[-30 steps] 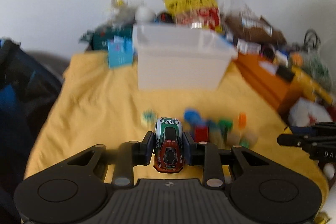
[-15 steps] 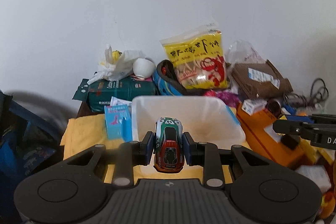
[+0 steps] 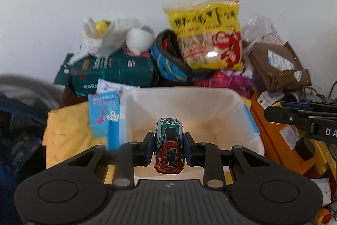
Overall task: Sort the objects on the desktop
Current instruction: 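Open both tools over the white bin to drop the car and brick, then withdraw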
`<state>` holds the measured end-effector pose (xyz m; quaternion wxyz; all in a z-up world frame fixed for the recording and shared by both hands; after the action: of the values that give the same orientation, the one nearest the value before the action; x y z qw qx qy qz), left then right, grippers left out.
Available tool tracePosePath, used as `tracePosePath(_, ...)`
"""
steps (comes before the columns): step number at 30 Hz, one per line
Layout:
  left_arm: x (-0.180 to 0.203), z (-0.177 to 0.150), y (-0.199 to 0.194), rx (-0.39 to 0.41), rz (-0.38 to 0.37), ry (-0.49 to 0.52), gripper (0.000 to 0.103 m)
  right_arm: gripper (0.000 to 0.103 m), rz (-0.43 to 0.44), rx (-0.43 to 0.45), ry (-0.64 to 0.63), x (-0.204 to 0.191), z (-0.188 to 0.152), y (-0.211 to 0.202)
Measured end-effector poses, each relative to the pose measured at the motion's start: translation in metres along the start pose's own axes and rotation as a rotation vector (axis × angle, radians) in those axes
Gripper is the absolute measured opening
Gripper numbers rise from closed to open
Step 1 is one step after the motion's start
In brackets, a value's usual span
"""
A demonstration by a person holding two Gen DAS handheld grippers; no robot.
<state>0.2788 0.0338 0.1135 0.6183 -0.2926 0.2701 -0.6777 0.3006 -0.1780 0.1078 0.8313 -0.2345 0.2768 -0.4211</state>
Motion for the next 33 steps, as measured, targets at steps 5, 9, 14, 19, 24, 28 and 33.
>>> tracePosePath(5, -0.004, 0.011, 0.025, -0.058, 0.008, -0.029, 0.033, 0.035, -0.031, -0.092, 0.050, 0.014, 0.008, 0.032)
tracePosePath(9, 0.000, 0.015, 0.037, -0.088, 0.010, -0.008, 0.033, 0.035, -0.069, -0.147, 0.027, 0.018, 0.006, 0.052)
tracePosePath(14, 0.004, 0.015, 0.047, -0.113, 0.001, -0.009, 0.033, 0.035, -0.084, -0.199, 0.027, 0.022, 0.001, 0.066)
tracePosePath(19, 0.006, 0.014, 0.054, -0.131, 0.013, 0.000, 0.040, 0.036, -0.098, -0.223, 0.043, 0.026, 0.000, 0.074)
tracePosePath(24, -0.003, 0.009, 0.046, -0.064, 0.028, -0.056, 0.050, 0.071, -0.113, -0.187, 0.054, 0.031, -0.002, 0.069)
tracePosePath(28, -0.011, -0.008, 0.022, 0.017, -0.001, -0.076, 0.050, 0.071, -0.078, -0.114, 0.078, 0.032, -0.006, 0.048)
tracePosePath(33, 0.000, -0.086, -0.026, 0.149, 0.000, 0.086, 0.053, 0.071, -0.025, 0.030, -0.016, 0.014, -0.054, -0.007)
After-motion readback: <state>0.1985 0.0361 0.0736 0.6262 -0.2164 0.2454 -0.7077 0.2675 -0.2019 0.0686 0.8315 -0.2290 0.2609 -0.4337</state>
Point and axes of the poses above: each gripper's, at about its wrist camera, not at the fingertips, and y roughly the way its jaws point, x to its right, z to its top, the point moved 1 cm from there along y, roughly the way its jaws point, and after that the axes turned 7 degrees about y, right-handed, at the moved point
